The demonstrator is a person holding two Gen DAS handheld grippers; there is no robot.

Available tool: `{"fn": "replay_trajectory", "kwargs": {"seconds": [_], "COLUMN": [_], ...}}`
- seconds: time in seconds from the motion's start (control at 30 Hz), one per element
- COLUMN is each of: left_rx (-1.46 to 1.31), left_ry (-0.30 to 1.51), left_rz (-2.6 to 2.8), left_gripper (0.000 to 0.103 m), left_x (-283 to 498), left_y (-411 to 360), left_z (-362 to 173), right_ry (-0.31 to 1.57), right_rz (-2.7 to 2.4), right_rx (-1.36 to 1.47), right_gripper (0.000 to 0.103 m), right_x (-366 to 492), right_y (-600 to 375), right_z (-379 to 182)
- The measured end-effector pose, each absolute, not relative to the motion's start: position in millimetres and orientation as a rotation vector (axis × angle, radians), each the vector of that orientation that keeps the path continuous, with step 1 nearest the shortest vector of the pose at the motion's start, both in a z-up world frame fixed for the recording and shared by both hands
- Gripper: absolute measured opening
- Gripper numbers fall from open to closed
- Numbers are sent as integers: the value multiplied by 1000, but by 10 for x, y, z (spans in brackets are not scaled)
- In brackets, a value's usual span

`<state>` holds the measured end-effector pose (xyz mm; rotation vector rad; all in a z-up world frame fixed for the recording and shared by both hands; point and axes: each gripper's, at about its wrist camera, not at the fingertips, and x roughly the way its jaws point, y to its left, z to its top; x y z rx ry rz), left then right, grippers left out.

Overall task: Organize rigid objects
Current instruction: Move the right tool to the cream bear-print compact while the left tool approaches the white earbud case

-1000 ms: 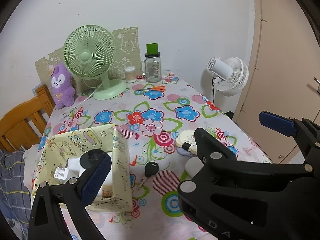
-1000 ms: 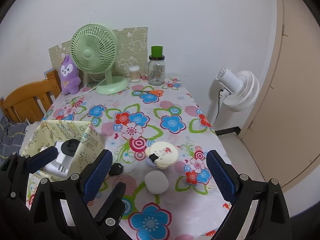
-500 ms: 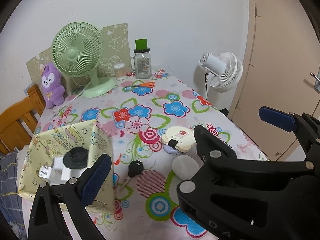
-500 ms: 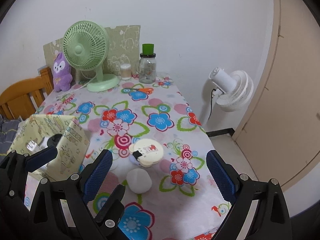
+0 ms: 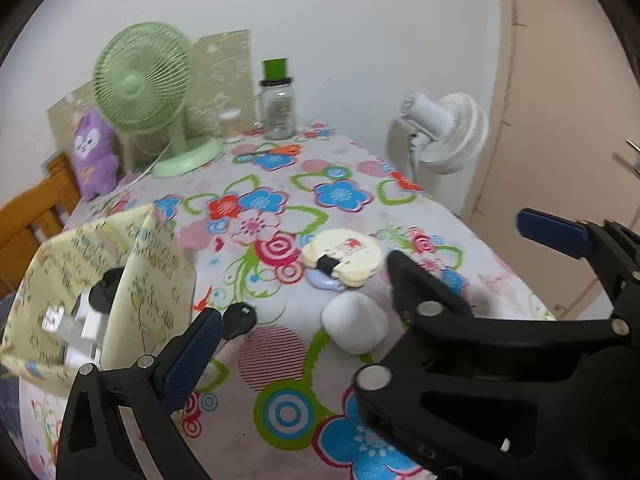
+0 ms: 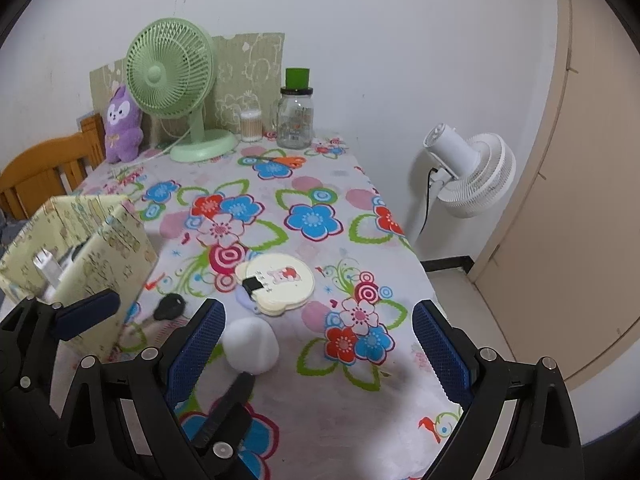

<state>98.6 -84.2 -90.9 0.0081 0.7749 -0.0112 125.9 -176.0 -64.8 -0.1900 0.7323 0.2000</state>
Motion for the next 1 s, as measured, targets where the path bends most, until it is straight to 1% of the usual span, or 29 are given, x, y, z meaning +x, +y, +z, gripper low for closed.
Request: {"fn": "replay_trajectory", "kwargs": {"seconds": [0.43, 0.67, 0.73, 1.0], "left_rx": [-2, -2, -4, -41], "left_ry": [819, 832, 835, 818], "left_rz": [52, 53, 54, 95], "left_gripper": [102, 101, 99, 98], "left_x": [1113, 1197, 1230, 1360], "left_y": [-780, -779, -766, -707], "left_z": [-1336, -1412, -1431, -1443], "right_ry": [790, 804, 803, 817], "right_rz": [230, 243, 258, 308], "right_rx": [-182, -179, -182, -167], "right_gripper": [96, 96, 96, 96], "right_x": [1423, 1549, 1585, 1782], "right_y": [-1721, -1709, -1688, -1623], "right_z": [-1088, -1208, -1228, -1282]}}
